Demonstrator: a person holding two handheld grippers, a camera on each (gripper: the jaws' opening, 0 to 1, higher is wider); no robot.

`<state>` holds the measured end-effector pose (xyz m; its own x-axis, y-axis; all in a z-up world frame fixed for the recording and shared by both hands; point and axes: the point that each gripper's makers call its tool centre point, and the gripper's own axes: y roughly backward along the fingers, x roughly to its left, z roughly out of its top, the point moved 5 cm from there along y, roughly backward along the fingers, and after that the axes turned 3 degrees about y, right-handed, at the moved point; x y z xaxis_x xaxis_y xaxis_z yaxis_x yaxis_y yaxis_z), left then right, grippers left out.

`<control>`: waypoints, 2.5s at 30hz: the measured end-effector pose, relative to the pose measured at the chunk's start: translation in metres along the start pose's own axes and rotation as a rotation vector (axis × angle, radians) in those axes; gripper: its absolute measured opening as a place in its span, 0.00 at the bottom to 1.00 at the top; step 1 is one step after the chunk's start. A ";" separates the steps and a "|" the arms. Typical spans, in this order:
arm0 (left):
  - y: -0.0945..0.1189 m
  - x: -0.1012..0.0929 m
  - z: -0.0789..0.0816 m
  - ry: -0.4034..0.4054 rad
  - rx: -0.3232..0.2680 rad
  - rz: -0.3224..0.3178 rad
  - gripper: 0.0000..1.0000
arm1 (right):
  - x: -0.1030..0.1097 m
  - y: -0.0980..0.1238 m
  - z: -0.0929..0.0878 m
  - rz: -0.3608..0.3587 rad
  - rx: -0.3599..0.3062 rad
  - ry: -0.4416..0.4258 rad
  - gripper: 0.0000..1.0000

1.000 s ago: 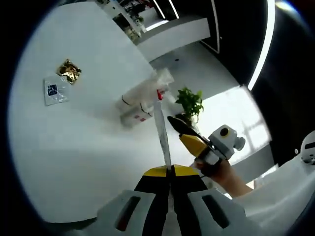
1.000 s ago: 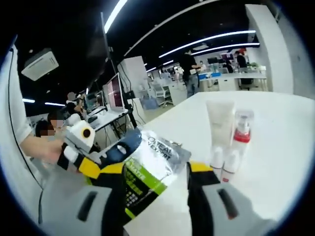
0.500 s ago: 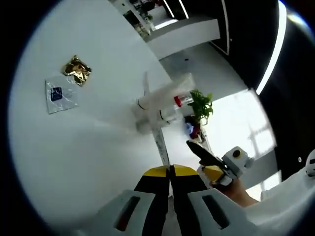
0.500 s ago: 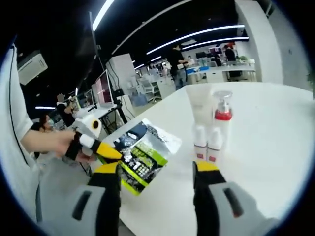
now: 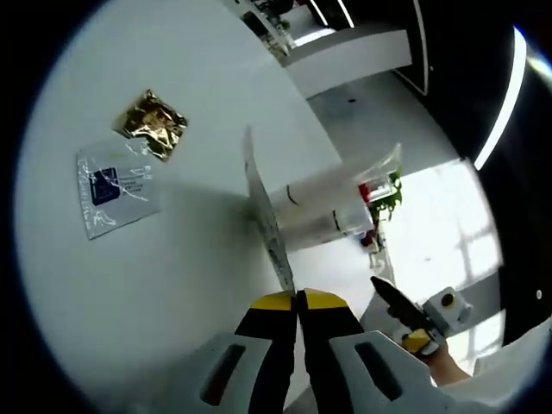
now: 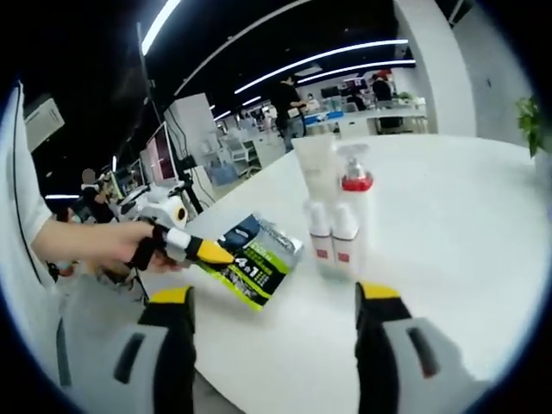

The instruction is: Arrange the skincare products in the storage area until every visible bottle or jar stands upright without overlapping.

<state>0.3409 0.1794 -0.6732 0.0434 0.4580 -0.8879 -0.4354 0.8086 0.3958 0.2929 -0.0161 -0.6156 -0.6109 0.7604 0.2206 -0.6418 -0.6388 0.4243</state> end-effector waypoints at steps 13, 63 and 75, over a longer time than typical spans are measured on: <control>-0.021 0.032 0.007 -0.004 0.021 0.154 0.00 | -0.011 0.009 -0.007 -0.059 0.005 -0.033 0.83; -0.044 0.014 0.053 -1.201 0.210 0.485 0.57 | -0.017 0.015 -0.019 -0.076 0.011 -0.082 0.85; -0.066 0.022 0.046 -1.170 0.309 0.399 0.70 | -0.018 0.016 -0.018 -0.083 0.009 -0.086 0.85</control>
<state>0.4119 0.1525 -0.7080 0.7910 0.6115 -0.0220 -0.3809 0.5202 0.7644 0.2848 -0.0424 -0.6289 -0.5138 0.8179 0.2590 -0.6837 -0.5727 0.4522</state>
